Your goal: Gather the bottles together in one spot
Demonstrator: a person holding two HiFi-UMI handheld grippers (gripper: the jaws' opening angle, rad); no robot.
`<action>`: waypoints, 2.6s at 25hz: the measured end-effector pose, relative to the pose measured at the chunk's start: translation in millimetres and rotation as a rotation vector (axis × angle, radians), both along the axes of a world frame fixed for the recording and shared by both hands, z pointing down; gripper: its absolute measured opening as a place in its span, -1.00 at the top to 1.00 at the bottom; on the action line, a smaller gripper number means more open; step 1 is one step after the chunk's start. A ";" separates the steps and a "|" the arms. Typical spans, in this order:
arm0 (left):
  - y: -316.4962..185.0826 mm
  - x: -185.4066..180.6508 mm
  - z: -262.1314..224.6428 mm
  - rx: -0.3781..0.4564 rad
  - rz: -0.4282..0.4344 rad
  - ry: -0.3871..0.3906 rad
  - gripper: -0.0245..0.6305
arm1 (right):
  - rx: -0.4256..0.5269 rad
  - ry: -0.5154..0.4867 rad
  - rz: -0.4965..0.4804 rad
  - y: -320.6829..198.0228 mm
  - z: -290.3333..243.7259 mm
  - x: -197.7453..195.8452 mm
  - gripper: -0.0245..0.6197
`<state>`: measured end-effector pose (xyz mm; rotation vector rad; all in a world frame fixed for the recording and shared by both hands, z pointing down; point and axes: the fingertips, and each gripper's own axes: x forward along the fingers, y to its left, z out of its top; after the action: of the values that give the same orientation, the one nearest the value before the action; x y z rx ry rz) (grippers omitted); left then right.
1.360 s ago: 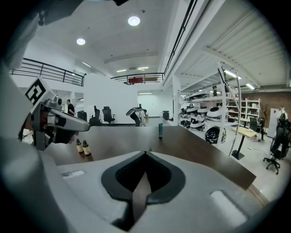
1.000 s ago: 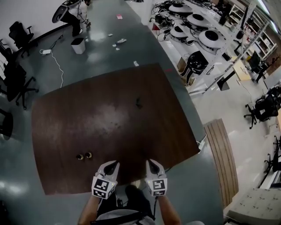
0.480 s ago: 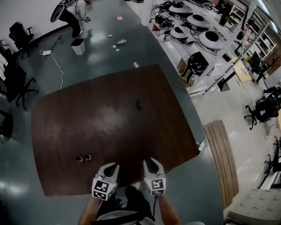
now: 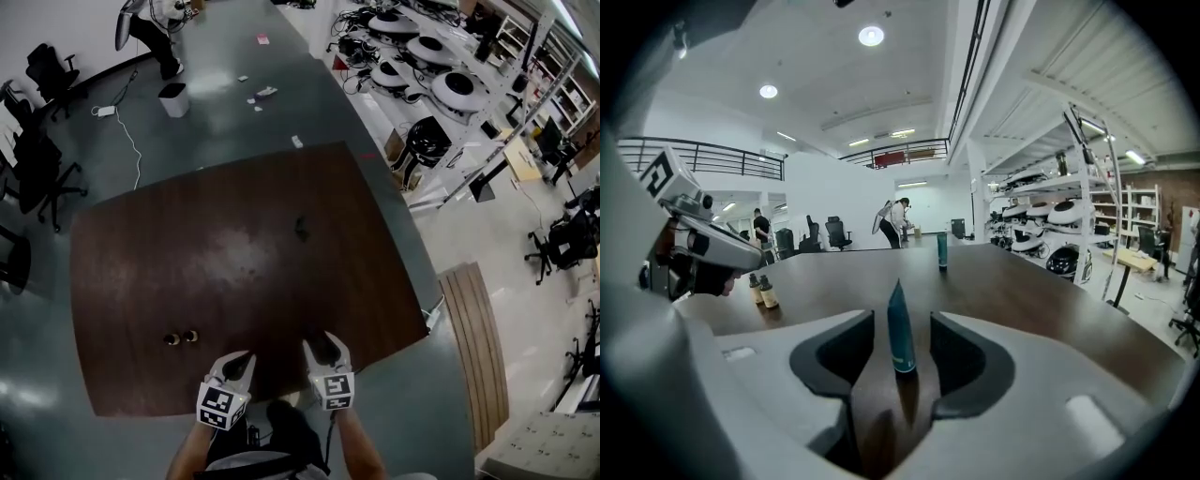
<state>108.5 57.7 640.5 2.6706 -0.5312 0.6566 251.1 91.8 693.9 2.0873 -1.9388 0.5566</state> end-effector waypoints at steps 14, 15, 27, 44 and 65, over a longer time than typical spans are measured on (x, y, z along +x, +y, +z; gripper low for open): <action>-10.8 -8.6 -2.6 -0.005 -0.027 -0.005 0.93 | -0.014 0.014 -0.007 -14.0 -1.9 -3.4 0.55; -11.0 -8.0 -2.8 -0.005 -0.027 -0.004 0.93 | -0.015 0.019 -0.006 -13.6 -2.0 -2.7 0.58; -12.2 -10.9 -2.5 0.001 -0.038 -0.001 0.93 | -0.009 0.041 0.011 -12.3 1.2 4.2 0.71; -25.4 -51.1 -17.0 0.039 -0.144 0.034 0.93 | 0.052 0.071 -0.097 -47.5 -28.1 -32.1 0.71; -50.4 -174.1 -14.8 0.037 -0.419 0.026 0.93 | 0.081 0.061 -0.433 -122.2 -35.4 -175.6 0.71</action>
<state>-65.6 7.4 625.6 2.4781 -1.0631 0.4904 75.5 -30.4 658.5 1.6238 -2.3123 0.3218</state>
